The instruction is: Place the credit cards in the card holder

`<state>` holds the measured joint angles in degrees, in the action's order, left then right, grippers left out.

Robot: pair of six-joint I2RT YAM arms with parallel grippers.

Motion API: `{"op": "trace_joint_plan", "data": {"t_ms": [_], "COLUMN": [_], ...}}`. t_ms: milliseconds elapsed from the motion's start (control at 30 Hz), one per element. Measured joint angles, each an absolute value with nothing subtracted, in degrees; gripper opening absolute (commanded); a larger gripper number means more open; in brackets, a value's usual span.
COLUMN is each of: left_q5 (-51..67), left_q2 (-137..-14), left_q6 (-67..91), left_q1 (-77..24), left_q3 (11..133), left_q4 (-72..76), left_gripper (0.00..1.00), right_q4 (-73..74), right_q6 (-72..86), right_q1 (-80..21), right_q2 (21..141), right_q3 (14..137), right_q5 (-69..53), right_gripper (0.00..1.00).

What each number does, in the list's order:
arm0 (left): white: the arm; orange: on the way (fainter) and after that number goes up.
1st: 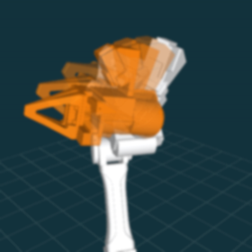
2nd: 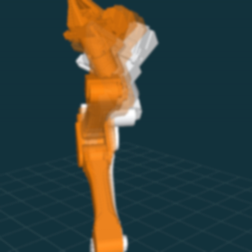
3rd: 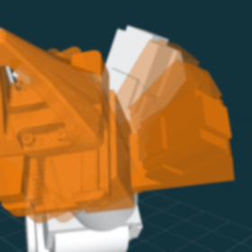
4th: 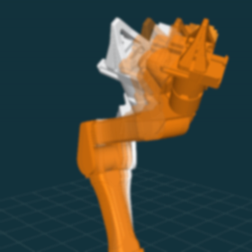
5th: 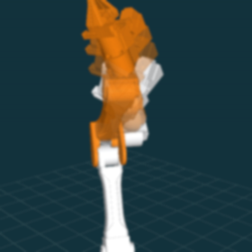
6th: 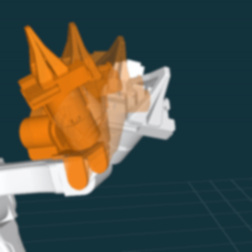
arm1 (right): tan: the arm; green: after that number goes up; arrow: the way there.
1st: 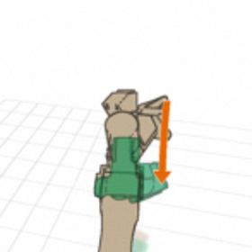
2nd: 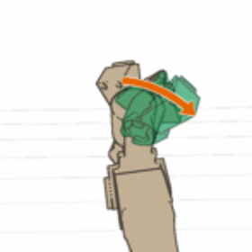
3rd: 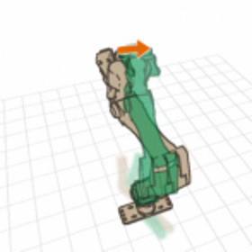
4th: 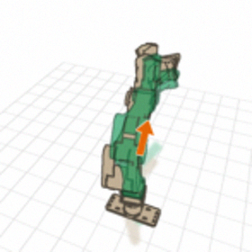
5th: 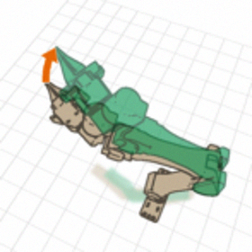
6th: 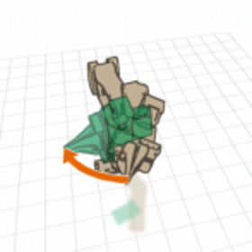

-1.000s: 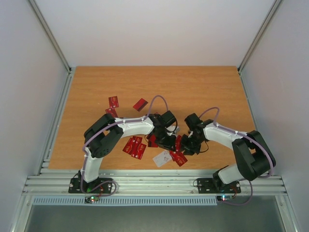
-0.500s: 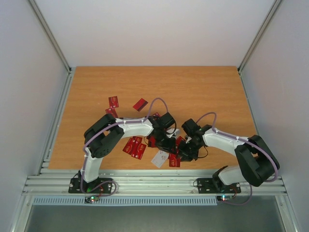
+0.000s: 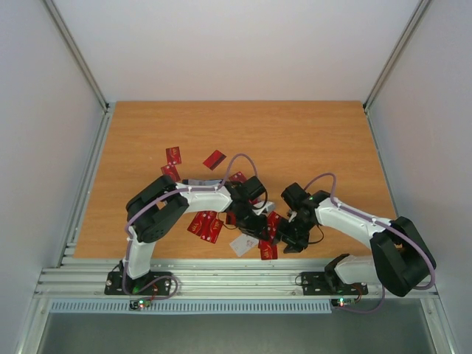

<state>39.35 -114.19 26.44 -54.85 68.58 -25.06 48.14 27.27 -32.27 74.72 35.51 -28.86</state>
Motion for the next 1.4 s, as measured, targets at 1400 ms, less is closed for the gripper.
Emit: {"op": "trace_joint_plan", "data": {"t_ms": [1400], "left_q5": [42.2], "left_q2": [-114.2], "left_q6": [23.9], "left_q1": [-54.9], "left_q3": [67.7], "left_q4": [-25.9], "left_gripper": [0.23], "right_q4": [32.7], "right_q6": [33.6], "right_q1": [-34.4], "right_q2": [74.4], "right_q3": [24.6], "right_q5": [-38.0], "right_gripper": [0.51]}}
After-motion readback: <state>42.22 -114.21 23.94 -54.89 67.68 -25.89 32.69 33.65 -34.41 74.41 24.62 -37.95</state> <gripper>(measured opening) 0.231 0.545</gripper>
